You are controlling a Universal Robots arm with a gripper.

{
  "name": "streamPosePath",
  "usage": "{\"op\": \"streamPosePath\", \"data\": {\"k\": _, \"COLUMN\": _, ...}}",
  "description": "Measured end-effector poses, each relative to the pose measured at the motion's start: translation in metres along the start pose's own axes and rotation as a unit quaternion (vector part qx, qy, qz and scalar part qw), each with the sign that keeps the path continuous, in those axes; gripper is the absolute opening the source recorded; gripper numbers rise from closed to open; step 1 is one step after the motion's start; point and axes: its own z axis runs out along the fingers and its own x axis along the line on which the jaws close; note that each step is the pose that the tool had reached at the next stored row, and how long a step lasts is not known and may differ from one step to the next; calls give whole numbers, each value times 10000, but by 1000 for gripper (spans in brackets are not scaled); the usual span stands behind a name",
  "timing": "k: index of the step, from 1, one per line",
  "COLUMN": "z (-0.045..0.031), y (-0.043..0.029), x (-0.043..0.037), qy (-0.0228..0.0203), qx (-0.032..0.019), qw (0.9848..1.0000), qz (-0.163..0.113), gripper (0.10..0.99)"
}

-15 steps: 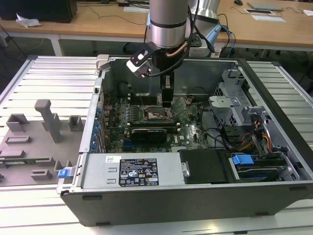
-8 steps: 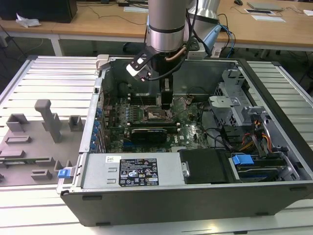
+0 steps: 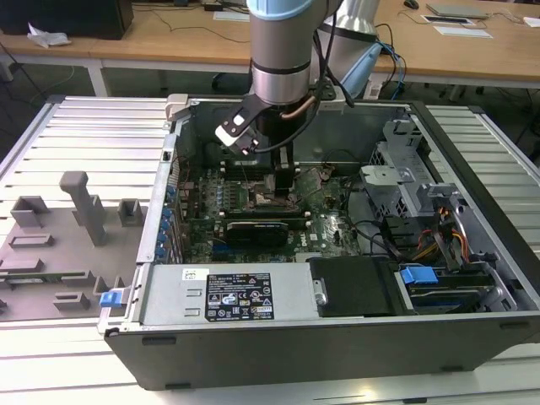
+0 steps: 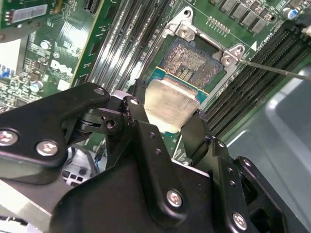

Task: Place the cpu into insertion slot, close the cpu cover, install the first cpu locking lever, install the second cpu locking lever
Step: 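Place the cpu into insertion slot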

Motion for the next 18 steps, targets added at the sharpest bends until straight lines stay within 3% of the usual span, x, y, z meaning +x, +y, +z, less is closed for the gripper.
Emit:
{"op": "streamPosePath", "data": {"k": 6, "z": 121, "y": -47, "x": 27, "qy": 8, "qx": 2, "qw": 10000, "qz": -86, "gripper": 541}}
{"op": "streamPosePath", "data": {"k": 18, "z": 285, "y": -134, "x": 102, "qy": 9, "qx": 2, "qw": 10000, "qz": -95, "gripper": 541}}
